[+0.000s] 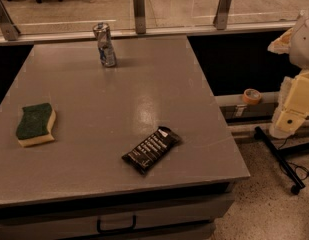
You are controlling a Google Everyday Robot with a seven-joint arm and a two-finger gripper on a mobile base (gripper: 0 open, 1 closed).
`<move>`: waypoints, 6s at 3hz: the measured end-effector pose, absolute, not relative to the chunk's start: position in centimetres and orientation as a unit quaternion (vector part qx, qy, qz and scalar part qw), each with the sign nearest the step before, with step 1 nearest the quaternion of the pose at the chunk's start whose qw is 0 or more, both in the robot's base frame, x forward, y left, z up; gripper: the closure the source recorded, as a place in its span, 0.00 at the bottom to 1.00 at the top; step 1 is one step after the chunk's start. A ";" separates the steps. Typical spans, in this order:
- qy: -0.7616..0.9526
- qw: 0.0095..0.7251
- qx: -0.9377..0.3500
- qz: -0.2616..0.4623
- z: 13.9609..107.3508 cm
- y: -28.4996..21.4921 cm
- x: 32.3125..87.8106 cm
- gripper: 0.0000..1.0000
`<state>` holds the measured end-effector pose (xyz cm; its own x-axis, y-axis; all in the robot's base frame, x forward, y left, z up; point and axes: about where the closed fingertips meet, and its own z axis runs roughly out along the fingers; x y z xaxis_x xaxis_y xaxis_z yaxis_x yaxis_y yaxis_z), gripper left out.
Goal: Knock redbull can over
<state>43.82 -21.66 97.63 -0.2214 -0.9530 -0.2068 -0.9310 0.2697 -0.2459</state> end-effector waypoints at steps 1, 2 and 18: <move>0.780 0.161 -0.603 -0.035 97.7 -21.6 43.9 0.00; 0.772 0.186 -0.608 -0.010 97.7 -20.8 45.7 0.00; 0.589 0.500 -0.580 0.258 92.6 16.0 76.9 0.87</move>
Offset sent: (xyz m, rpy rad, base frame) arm 0.0614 0.0249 -0.0002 0.2369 -0.0197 0.0996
